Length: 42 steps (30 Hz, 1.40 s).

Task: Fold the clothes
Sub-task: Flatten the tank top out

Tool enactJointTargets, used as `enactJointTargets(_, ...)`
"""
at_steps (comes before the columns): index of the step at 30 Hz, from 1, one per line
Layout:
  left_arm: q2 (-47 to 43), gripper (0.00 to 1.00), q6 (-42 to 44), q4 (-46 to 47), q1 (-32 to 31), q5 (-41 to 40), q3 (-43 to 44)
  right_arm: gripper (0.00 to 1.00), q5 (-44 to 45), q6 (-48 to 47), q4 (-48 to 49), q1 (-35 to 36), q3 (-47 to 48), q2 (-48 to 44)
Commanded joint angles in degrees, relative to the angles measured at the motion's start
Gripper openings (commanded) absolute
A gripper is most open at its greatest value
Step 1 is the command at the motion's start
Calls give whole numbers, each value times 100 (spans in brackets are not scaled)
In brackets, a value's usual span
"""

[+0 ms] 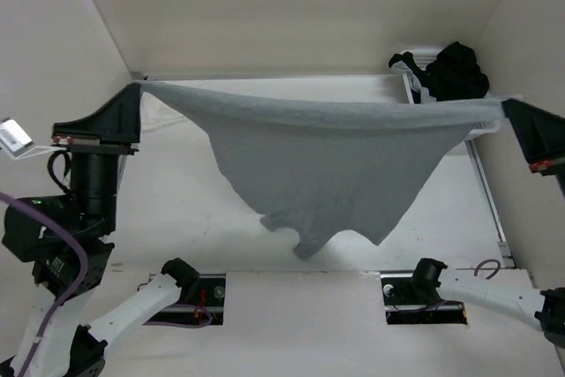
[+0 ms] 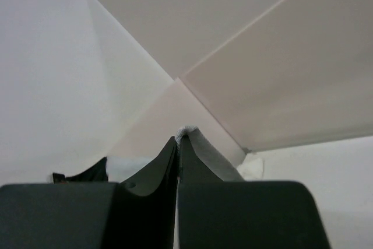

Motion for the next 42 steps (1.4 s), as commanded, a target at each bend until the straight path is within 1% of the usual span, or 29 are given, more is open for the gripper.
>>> enactJointTargets(1, 517, 1, 513, 379, 66, -173, 506, 0, 700, -725, -264, 344, 550, 680)
enactJointTargets(4, 1088, 1, 662, 511, 180, -235, 481, 0, 692, -954, -45, 380, 552, 1260)
enactJointTargets(6, 1475, 1, 593, 529, 460, -165, 271, 0, 456, -989, 44, -75, 455, 1621)
enactJointTargets(8, 1887, 1, 226, 581, 855, 45, -45, 0, -271, -806, 88, -925, 350, 2077)
enactJointTargets(11, 2835, 1, -494, 652, 1821, 966, -188, 0, -1878, -262, 97, -2551, 506, 3069)
enactJointTargets(13, 3512, 1, -839, 678, 2375, 1450, 83, 0, -2680, -23, 97, -3247, 901, 3886)
enactJointTargets(15, 4084, 1, -954, 608, 2684, 1689, 583, 0, -2998, 12, 123, -3644, 1436, 4633)
enactJointTargets(18, 4744, 1, -1016, 503, 2904, 1970, 1602, 0, -3271, 30, 71, -3848, 2333, 5400)
enactJointTargets(22, 5413, 1, -954, 152, 3036, 2147, 3113, 0, -3386, 118, 18, -3980, 3545, 5928)
enactJointTargets(24, 5598, 1, -928, 54, 3107, 2226, 3703, 0, -3404, 188, -70, -3980, 4239, 6165)
enactJointTargets(28, 5634, 1, -910, 19, 3353, 2366, 4338, 0, -3421, 372, -368, -3962, 5672, 6596)
enactJointTargets(30, 5573, 1, -919, 19, 3458, 2454, 4470, 0, -3430, 434, -483, -3962, 6061, 6650)
enactJointTargets(31, 5529, 1, -919, 19, 3511, 2507, 4523, 0, -3430, 452, -492, -3962, 6071, 6598)
enactJointTargets(33, 5406, 1, -893, 19, 3581, 2586, 4506, 0, -3430, 417, -597, -3953, 5766, 6361)
enactJointTargets(35, 5187, 2, -858, 71, 3591, 2622, 4148, 0, -3352, 347, -572, -3953, 4916, 5905)
enactJointTargets(38, 4739, 2, -787, 246, 3512, 2508, 3209, 0, -3106, 215, -37, -3884, 2905, 4905)
enactJointTargets(40, 4248, 2, -796, 466, 3407, 2376, 2226, 0, -2974, 118, 402, -3743, 1394, 4123)
enactJointTargets(42, 3590, 2, -761, 747, 3249, 2157, 1014, 0, -2790, 118, 728, -3585, -161, 3288)
